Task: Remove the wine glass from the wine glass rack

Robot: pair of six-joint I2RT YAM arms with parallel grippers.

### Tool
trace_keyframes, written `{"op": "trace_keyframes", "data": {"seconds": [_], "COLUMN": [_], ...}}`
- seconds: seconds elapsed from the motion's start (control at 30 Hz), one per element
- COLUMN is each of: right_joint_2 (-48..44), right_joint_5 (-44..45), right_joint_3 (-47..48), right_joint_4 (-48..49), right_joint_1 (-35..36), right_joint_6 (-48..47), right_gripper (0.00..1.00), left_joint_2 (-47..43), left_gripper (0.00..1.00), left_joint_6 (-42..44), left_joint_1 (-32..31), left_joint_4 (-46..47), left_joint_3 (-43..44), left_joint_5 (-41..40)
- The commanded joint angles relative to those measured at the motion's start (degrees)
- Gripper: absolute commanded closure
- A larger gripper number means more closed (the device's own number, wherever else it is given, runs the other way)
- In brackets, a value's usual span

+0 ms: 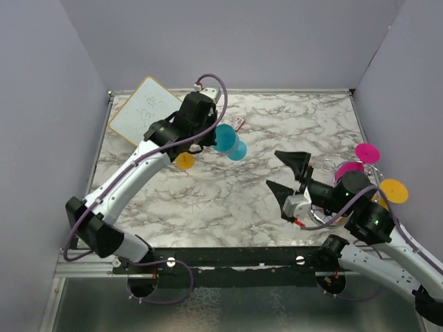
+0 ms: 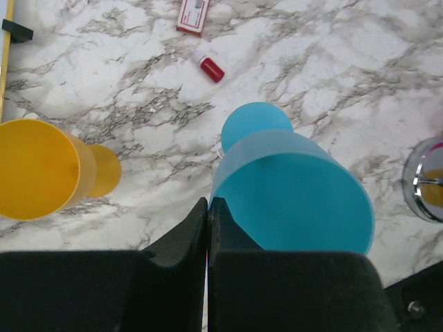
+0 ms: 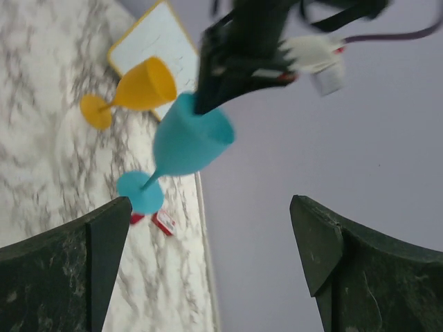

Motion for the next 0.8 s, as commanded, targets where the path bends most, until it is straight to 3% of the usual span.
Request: {"op": "trace_keyframes", "data": {"seconds": [0.0,0.2,0.43,0.77], "right_joint_2": [6.6,15.3,14.9,14.8], "right_joint_5": [2.0,12.8,15.5,17.6], "right_joint_3": [12.7,24.7,23.6,23.0], "right_joint_4": [6.5,1.2,3.9,4.8], "right_joint_1": [0.4,0.4,0.4,0.4], "right_joint_6": [36.0,51.1,53.5,52.5], "right_gripper": [0.0,0.01,0.01,0.01], "left_joint_2": [6.8,12.0,14.7,15.8], "left_gripper": [1.0,1.0,1.0,1.0], "left_joint_6": [2.4,3.3,3.1,3.1], "left_joint_1": [0.5,2.4,7.3,8.1], "left_joint_4": [2.2,4.2,4.9,2.3], "left_joint_3": [0.8,1.0,0.2,-2.1], "left_joint_5": [-5.5,-6.7,-3.3,-3.9]}}
